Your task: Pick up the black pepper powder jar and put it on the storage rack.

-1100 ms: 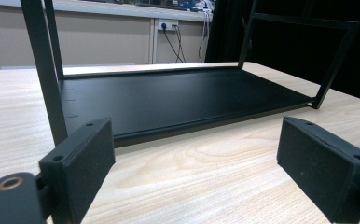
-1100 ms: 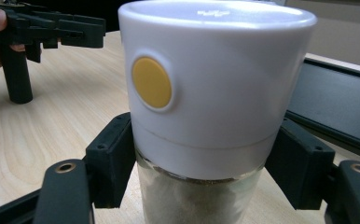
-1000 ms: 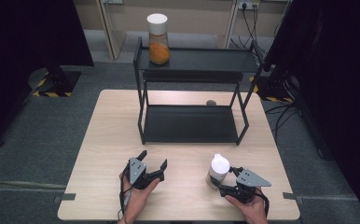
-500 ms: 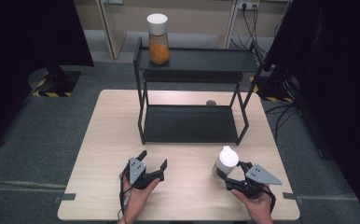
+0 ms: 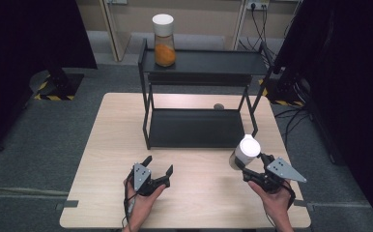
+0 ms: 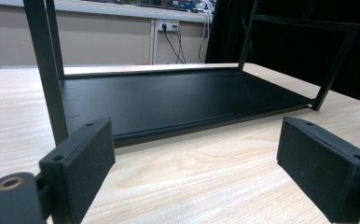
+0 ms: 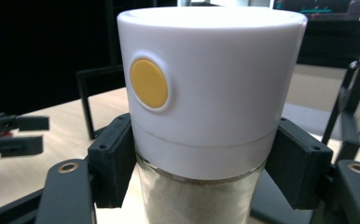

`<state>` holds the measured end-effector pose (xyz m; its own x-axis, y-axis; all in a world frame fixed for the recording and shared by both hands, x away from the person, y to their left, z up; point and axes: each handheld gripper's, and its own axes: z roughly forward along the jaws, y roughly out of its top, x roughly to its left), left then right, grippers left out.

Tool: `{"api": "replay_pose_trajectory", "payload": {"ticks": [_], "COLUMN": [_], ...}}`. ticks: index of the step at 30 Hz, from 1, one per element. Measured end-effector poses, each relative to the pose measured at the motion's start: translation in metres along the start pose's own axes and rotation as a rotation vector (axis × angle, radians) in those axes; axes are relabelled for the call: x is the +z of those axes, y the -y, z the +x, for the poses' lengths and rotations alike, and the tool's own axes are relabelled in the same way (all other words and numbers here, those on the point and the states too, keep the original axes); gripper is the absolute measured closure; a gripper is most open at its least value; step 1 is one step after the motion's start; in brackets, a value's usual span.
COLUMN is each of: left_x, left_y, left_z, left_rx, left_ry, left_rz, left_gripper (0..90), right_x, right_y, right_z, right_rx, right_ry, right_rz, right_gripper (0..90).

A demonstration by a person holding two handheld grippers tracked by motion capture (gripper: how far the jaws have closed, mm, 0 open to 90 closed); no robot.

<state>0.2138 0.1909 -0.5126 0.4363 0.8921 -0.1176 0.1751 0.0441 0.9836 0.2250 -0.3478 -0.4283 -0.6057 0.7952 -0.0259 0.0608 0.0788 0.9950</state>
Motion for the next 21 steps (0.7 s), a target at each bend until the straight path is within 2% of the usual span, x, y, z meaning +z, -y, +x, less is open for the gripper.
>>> {"api": "replay_pose_trajectory", "payload": {"ticks": [21], "left_x": [0.000], "left_y": [0.000], "left_z": [0.000], "left_rx": [-0.004], "left_ry": [-0.002], "left_rz": [0.000], "left_gripper": [10.7], "right_x": [0.006], "right_y": [-0.040], "right_z": [-0.010], "right_rx": [-0.025], "right_ry": [0.072], "right_rz": [-0.106], "right_gripper": [31.0]}}
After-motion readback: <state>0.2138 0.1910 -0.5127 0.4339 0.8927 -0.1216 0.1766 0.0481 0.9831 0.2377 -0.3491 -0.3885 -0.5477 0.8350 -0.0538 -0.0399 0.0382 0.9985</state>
